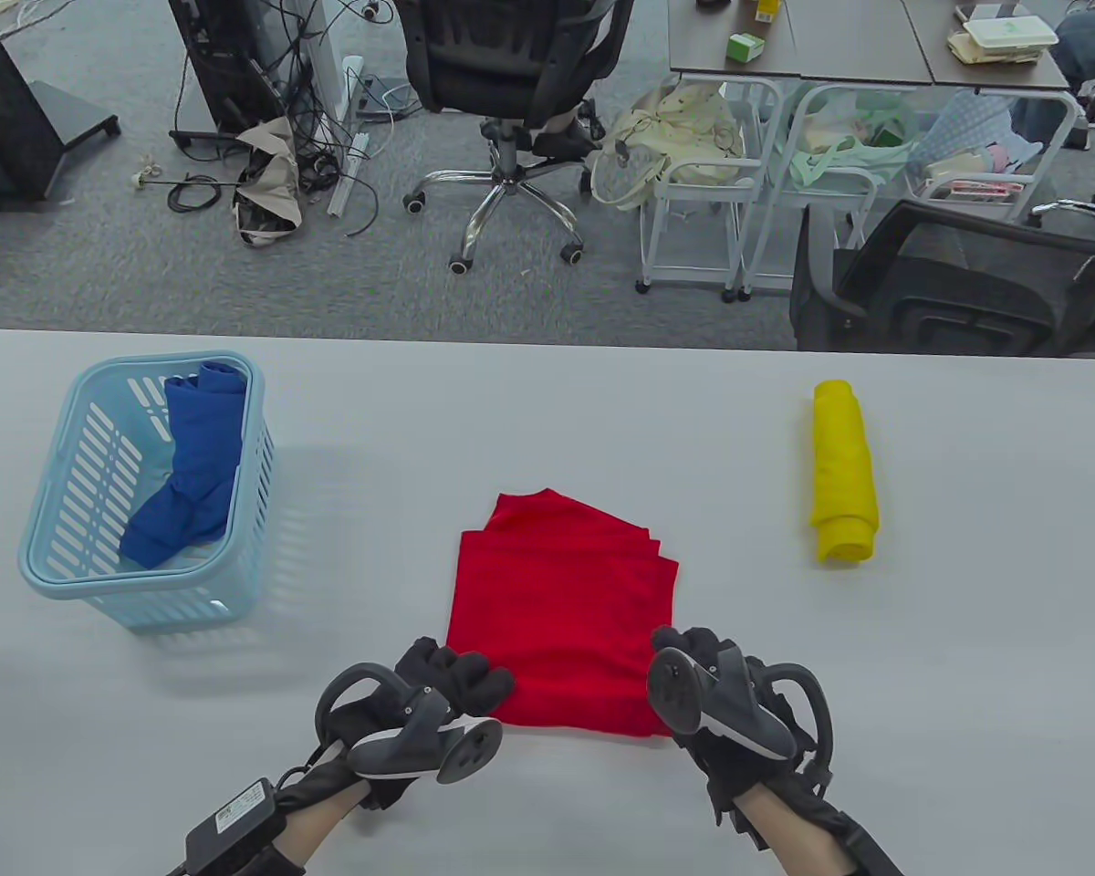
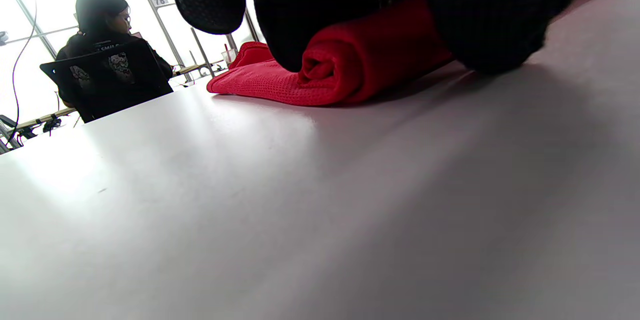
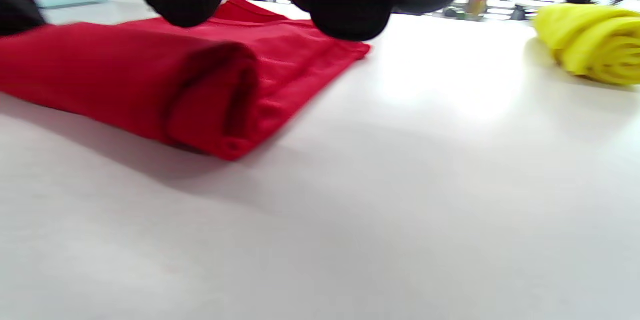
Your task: Roll t-shirt into tight roll
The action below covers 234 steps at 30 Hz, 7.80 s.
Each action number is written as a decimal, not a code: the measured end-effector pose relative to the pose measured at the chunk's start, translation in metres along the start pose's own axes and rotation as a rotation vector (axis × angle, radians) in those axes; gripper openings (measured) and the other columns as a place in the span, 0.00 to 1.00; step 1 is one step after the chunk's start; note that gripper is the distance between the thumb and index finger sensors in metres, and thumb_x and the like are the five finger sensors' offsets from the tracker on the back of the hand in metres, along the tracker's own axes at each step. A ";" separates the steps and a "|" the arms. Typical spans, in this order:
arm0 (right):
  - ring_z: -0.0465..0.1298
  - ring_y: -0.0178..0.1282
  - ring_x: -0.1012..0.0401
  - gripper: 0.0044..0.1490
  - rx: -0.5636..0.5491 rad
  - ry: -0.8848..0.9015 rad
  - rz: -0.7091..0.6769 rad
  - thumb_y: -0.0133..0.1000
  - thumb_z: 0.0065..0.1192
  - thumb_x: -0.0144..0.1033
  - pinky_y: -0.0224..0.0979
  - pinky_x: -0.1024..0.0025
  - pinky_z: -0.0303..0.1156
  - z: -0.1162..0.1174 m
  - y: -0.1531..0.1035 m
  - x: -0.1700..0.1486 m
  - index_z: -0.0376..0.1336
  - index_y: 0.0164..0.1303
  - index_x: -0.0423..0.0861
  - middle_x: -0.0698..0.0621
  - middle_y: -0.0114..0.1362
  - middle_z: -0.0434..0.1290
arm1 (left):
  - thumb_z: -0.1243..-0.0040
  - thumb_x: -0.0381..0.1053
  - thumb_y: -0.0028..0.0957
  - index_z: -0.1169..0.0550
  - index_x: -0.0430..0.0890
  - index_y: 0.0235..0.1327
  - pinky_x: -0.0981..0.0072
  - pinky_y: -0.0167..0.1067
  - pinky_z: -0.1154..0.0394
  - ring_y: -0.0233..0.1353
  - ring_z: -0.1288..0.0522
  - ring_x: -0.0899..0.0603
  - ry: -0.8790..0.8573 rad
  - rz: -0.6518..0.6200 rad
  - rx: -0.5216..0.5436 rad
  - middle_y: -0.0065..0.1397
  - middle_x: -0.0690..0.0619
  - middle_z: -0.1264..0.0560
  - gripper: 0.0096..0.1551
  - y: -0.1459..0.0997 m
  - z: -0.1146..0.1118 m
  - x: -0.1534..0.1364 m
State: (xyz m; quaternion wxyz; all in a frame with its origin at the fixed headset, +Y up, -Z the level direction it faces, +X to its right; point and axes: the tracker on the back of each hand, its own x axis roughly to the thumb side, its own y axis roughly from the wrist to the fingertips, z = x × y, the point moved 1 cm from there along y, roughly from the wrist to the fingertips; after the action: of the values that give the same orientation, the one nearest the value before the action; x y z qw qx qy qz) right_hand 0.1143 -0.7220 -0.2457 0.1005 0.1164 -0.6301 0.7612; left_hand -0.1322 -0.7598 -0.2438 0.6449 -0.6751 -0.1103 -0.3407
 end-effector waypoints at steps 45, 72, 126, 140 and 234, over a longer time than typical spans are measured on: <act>0.72 0.67 0.52 0.46 0.109 0.051 0.121 0.63 0.51 0.59 0.69 0.53 0.68 0.022 0.014 -0.002 0.45 0.86 0.48 0.41 0.81 0.57 | 0.41 0.64 0.47 0.37 0.61 0.77 0.50 0.74 0.29 0.74 0.25 0.48 -0.048 0.034 -0.045 0.79 0.56 0.31 0.41 -0.004 0.001 0.003; 0.71 0.68 0.51 0.38 0.234 0.150 -0.191 0.66 0.46 0.46 0.72 0.49 0.65 0.031 0.016 0.034 0.44 0.86 0.52 0.44 0.76 0.62 | 0.49 0.69 0.48 0.40 0.63 0.79 0.45 0.74 0.31 0.76 0.28 0.42 -0.156 0.041 -0.056 0.81 0.49 0.33 0.42 -0.001 0.006 0.014; 0.77 0.59 0.55 0.47 0.339 0.367 -0.281 0.64 0.47 0.56 0.65 0.54 0.71 0.036 0.022 0.020 0.44 0.85 0.40 0.43 0.71 0.68 | 0.46 0.68 0.47 0.39 0.62 0.78 0.52 0.73 0.27 0.65 0.20 0.53 -0.014 0.057 0.010 0.69 0.63 0.22 0.43 0.001 0.007 0.009; 0.69 0.74 0.49 0.43 0.172 0.080 -0.210 0.64 0.50 0.50 0.75 0.49 0.62 0.026 0.018 0.030 0.41 0.86 0.51 0.43 0.83 0.56 | 0.56 0.64 0.54 0.50 0.64 0.81 0.48 0.71 0.28 0.61 0.19 0.47 -0.433 0.059 -0.124 0.68 0.55 0.21 0.40 0.002 0.001 -0.012; 0.35 0.87 0.34 0.43 0.218 0.048 0.157 0.66 0.36 0.48 0.81 0.39 0.46 0.015 0.010 -0.052 0.36 0.89 0.47 0.38 0.89 0.32 | 0.64 0.64 0.55 0.40 0.60 0.79 0.48 0.79 0.36 0.84 0.34 0.43 -0.098 0.260 -0.026 0.87 0.53 0.39 0.35 -0.007 -0.004 -0.052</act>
State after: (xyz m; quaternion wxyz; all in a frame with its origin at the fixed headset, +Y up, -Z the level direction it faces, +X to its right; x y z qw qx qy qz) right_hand 0.1619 -0.7392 -0.2681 0.0423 0.0587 -0.5481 0.8333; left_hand -0.1760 -0.7474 -0.2693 0.6685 -0.7080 -0.0490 -0.2224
